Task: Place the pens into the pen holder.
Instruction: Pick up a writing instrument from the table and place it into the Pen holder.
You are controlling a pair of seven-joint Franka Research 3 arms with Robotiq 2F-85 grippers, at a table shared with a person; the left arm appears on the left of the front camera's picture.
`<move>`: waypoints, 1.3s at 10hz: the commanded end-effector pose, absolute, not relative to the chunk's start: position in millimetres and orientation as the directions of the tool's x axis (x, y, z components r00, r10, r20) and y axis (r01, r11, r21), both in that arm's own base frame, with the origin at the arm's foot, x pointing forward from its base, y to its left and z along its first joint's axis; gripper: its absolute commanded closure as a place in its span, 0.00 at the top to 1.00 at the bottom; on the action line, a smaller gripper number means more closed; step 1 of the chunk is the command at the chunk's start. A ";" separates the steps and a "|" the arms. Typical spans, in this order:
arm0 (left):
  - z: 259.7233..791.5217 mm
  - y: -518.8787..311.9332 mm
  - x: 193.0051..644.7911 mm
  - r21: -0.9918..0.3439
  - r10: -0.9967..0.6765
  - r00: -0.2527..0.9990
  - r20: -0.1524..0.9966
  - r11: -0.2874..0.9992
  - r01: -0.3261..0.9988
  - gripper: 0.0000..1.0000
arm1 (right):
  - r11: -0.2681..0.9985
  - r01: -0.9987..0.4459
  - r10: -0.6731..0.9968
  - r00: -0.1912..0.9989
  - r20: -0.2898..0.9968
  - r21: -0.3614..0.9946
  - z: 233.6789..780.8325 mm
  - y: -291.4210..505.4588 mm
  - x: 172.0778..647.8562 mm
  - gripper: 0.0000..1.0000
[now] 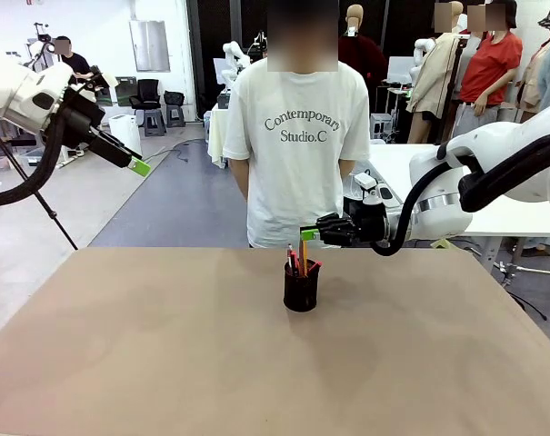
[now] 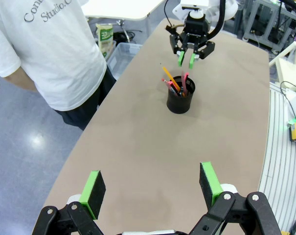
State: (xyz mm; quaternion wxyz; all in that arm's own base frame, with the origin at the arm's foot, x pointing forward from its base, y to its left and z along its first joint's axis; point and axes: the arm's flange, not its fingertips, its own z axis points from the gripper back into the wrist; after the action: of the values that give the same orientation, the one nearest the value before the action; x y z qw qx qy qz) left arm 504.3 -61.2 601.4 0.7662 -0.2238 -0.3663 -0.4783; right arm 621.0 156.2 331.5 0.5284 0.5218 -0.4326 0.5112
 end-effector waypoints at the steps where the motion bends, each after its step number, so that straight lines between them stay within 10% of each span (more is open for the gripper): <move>1: 602.1 -60.3 503.2 -0.005 -0.560 0.285 0.778 0.449 0.893 1.00 | -0.070 -0.995 0.088 0.059 0.994 0.065 333.4 158.7 620.7 0.83; 2: 602.1 -60.3 503.2 -0.005 -0.560 0.285 0.778 0.449 0.893 1.00 | -0.070 -0.995 0.088 0.058 0.994 0.064 334.1 158.5 620.3 1.00; 13: 602.1 -60.3 503.2 -0.005 -0.560 0.285 0.778 0.449 0.893 1.00 | -0.051 -0.995 0.139 0.077 0.987 0.085 347.7 150.6 615.3 1.00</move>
State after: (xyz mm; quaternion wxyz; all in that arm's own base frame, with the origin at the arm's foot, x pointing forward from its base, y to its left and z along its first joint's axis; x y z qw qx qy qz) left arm 504.3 -61.2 601.4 0.7662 -0.2238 -0.3663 -0.4783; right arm 621.3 152.8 337.6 0.5275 0.5130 -0.4350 0.5190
